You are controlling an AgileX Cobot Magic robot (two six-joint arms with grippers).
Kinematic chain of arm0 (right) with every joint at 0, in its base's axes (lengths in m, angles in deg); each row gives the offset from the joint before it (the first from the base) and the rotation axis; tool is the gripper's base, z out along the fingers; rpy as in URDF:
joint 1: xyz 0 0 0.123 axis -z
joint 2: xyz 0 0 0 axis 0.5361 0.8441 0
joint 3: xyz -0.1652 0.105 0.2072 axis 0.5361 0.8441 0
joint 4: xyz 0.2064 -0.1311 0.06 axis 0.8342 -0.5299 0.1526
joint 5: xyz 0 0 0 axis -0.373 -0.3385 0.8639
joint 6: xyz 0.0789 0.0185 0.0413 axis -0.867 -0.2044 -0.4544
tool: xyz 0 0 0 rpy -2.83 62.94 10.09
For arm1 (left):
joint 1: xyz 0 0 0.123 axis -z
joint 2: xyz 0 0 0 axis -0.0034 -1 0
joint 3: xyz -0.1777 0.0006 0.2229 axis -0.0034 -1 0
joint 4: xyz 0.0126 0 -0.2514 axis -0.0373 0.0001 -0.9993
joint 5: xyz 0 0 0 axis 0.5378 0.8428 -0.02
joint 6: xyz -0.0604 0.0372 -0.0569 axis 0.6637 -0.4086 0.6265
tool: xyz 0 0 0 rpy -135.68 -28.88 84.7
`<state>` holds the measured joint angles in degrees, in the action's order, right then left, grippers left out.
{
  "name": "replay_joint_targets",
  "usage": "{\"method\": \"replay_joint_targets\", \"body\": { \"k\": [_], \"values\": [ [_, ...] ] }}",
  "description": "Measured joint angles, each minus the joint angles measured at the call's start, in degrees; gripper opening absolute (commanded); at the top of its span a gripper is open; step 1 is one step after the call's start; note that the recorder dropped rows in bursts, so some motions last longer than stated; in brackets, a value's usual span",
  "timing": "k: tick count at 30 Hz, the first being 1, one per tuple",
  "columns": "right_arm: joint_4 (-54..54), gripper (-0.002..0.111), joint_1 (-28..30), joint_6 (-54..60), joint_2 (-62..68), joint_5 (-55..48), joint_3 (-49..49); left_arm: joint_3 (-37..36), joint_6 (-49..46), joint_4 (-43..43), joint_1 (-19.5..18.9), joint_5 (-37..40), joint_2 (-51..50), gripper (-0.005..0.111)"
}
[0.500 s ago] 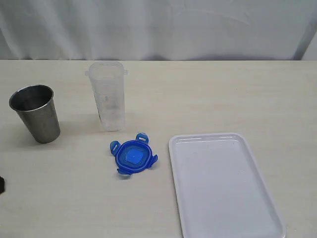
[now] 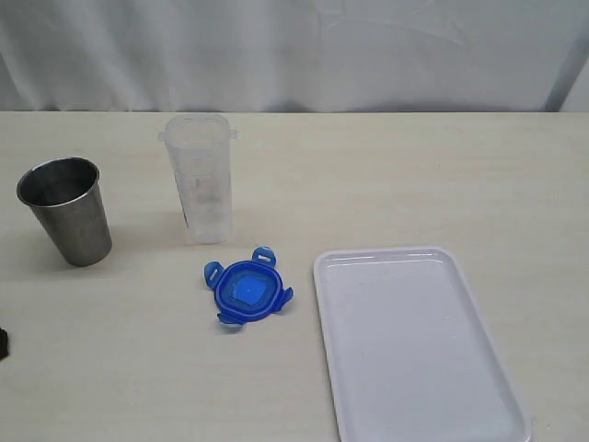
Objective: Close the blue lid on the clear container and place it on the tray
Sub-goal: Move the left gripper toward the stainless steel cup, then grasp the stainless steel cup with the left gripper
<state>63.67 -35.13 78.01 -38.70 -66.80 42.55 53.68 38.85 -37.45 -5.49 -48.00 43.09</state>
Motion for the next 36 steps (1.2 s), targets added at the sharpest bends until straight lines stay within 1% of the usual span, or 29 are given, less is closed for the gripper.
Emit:
{"method": "replay_joint_targets", "body": {
  "k": [1, 2, 3, 4, 5, 6, 7, 8, 9, 10, 11, 12, 13, 17, 23, 28, 30, 32, 36],
  "values": [
    [0.00, 0.005, 0.00, 0.00, 0.00, 0.00, 0.00, 0.00, 0.35, -1.04, 0.00, -6.83, 0.00, 0.000],
    [0.00, 0.005, 0.00, 0.00, 0.00, 0.00, 0.00, 0.00, 1.65, -1.47, 0.00, -10.36, 0.00, 0.000],
    [0.00, 0.005, 0.00, 0.00, 0.00, 0.00, 0.00, 0.00, 6.31, -2.07, 0.00, -16.05, 0.00, 0.000],
    [0.00, 0.005, 0.00, 0.00, 0.00, 0.00, 0.00, 0.00, 9.42, -2.22, 0.00, -17.94, 0.00, 0.000],
    [0.00, 0.005, 0.00, 0.00, 0.00, 0.00, 0.00, 0.00, 14.72, -0.92, 0.00, -20.30, 0.00, 0.002],
    [0.00, 0.005, 0.00, 0.00, 0.00, 0.00, 0.00, 0.00, 16.96, 0.91, 0.00, -21.53, 0.00, 0.009],
    [0.00, 0.005, 0.00, 0.00, 0.00, 0.00, 0.00, 0.00, 20.69, 5.09, 0.00, -23.61, 0.00, 0.016],
    [0.00, 0.005, 0.00, 0.00, 0.00, 0.00, 0.00, 0.00, 22.75, 7.30, 0.00, -24.73, 0.00, 0.035],
    [0.00, 0.005, 0.00, 0.00, 0.00, 0.00, 0.00, 0.00, 26.23, 11.02, 0.00, -27.09, -0.47, 0.059],
    [0.00, 0.005, 0.00, 0.00, 0.00, 0.00, 0.00, 0.00, 28.64, 13.87, 0.00, -28.61, -1.43, 0.079],
    [0.00, 0.005, 0.00, 0.00, 0.00, 0.00, 0.00, 0.00, 30.39, 15.62, 0.00, -29.88, -2.76, 0.093],
    [0.00, 0.005, 0.00, 0.00, 0.00, 0.00, 0.00, 0.47, 31.07, 16.49, 0.00, -30.81, -4.59, 0.100],
    [0.00, 0.005, 0.00, 0.00, 0.00, 0.00, 0.00, 1.10, 31.07, 16.93, 0.00, -31.47, -7.28, 0.102],
    [0.00, 0.005, 0.00, 0.00, 0.00, 0.00, 0.00, 2.22, 31.07, 18.35, 0.00, -34.48, -20.25, 0.102],
    [0.00, 0.005, 0.00, 0.00, 0.00, 0.00, 0.00, 2.22, 29.31, 24.19, 0.00, -41.06, -40.75, 0.102],
    [0.00, 0.005, 0.00, 0.00, 0.00, 0.00, 0.00, 2.22, 24.59, 24.31, 0.00, -50.75, -58.06, 0.102],
    [0.00, 0.005, 0.00, 0.00, 0.00, 0.00, 0.00, 2.22, 23.22, 24.20, 0.00, -57.11, -64.60, 0.102],
    [0.00, 0.005, 0.00, 0.00, 0.00, 0.00, 0.00, 2.78, 21.02, 24.09, 0.00, -61.84, -70.53, 0.102],
    [0.00, 0.005, 0.00, 0.00, 0.00, 0.00, 0.00, 5.82, 17.18, 24.34, 0.00, -66.40, -80.91, 0.102]
  ]
}}
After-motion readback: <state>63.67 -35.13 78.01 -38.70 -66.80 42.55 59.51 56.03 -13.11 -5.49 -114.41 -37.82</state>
